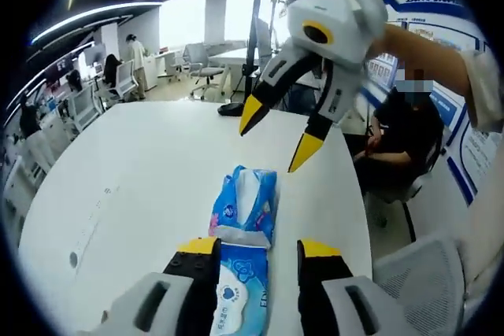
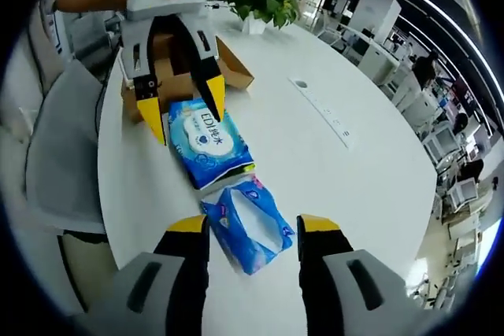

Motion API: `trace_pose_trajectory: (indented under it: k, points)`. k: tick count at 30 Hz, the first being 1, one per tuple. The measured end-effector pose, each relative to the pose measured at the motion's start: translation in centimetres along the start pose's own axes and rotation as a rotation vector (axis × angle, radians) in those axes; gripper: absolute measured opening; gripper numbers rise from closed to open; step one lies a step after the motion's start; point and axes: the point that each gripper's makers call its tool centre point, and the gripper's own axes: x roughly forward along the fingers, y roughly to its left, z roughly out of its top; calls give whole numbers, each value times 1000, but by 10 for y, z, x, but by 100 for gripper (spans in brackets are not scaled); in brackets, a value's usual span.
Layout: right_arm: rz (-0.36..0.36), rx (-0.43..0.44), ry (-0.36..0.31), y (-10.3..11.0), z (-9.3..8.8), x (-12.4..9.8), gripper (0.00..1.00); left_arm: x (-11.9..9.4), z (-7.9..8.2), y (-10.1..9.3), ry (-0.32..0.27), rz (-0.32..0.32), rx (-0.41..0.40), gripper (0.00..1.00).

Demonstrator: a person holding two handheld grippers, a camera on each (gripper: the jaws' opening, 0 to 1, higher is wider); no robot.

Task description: Operate the shoe box by opening the lid, removing the specified soft item, and placing it in the target area until the item is outside and the box remains undamaged.

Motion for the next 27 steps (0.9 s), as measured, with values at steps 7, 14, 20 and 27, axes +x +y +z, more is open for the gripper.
trace_pose_trajectory:
  k: [7,14,20,27]
  points:
    - [-15,-15,-26,14,18,-6,56,-38,-11,8,-63,65,-53,51]
    - [-12,-16,-59,28,39,-10,62,-79,-30,17,-97,134,-100,62]
    - [29,-17,-81,44,57,-9,67,-115,-48,21,-107,186,-101,66]
    - [87,-23,-114,63,79,-8,73,-157,-68,21,-132,252,-125,73]
